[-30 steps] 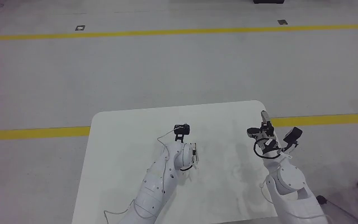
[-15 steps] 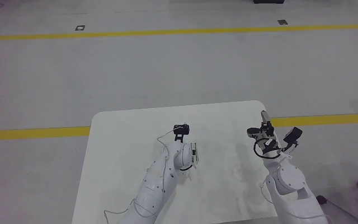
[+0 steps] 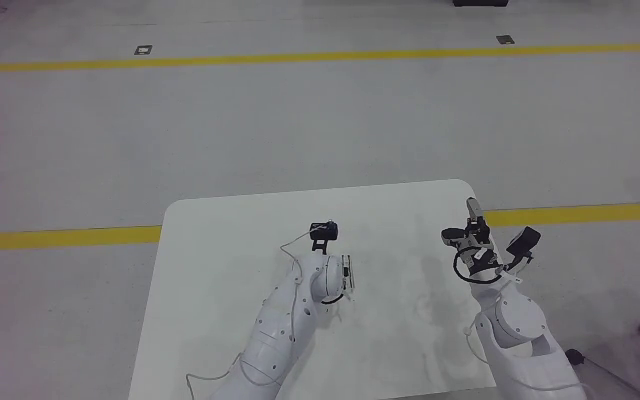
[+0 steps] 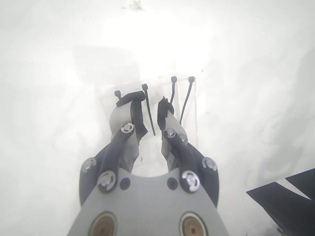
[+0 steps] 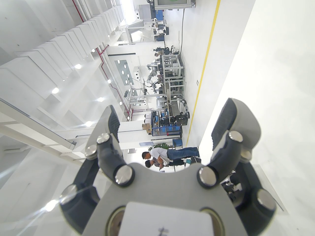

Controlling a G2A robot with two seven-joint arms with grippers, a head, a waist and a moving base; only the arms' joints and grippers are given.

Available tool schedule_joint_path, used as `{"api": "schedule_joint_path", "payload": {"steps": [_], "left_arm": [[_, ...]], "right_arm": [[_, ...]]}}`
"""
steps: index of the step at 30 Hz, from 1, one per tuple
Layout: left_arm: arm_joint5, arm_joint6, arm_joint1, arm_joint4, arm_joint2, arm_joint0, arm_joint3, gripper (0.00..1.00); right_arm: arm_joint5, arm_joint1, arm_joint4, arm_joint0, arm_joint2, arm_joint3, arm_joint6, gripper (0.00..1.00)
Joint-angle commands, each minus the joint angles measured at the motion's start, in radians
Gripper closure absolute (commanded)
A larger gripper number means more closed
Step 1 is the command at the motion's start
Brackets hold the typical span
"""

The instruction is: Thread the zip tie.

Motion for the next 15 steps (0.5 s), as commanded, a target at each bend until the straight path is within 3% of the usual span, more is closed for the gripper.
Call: {"api": "schedule_joint_path", "payload": {"steps": [1, 7, 10, 15], "left_arm": [[0.000, 0.001, -0.001, 0.000, -0.001, 0.000, 0.003, 0.84], [0.000, 0.002, -0.002, 0.002, -0.002, -0.001, 0.006, 0.89], [0.000, 0.002, -0.002, 0.004, -0.004, -0.001, 0.006, 1.00], [0.000, -0.001, -0.003, 0.004, -0.008, 0.001, 0.000, 1.00]], "right_arm": [[0.000, 0.000, 0.000, 0.000, 0.000, 0.000, 0.000, 0.00], [0.000, 0.000, 0.000, 0.000, 0.000, 0.000, 0.000, 0.00], [0.000, 0.000, 0.000, 0.000, 0.000, 0.000, 0.000, 0.00], [0.000, 0.000, 0.000, 0.000, 0.000, 0.000, 0.000, 0.00]]}}
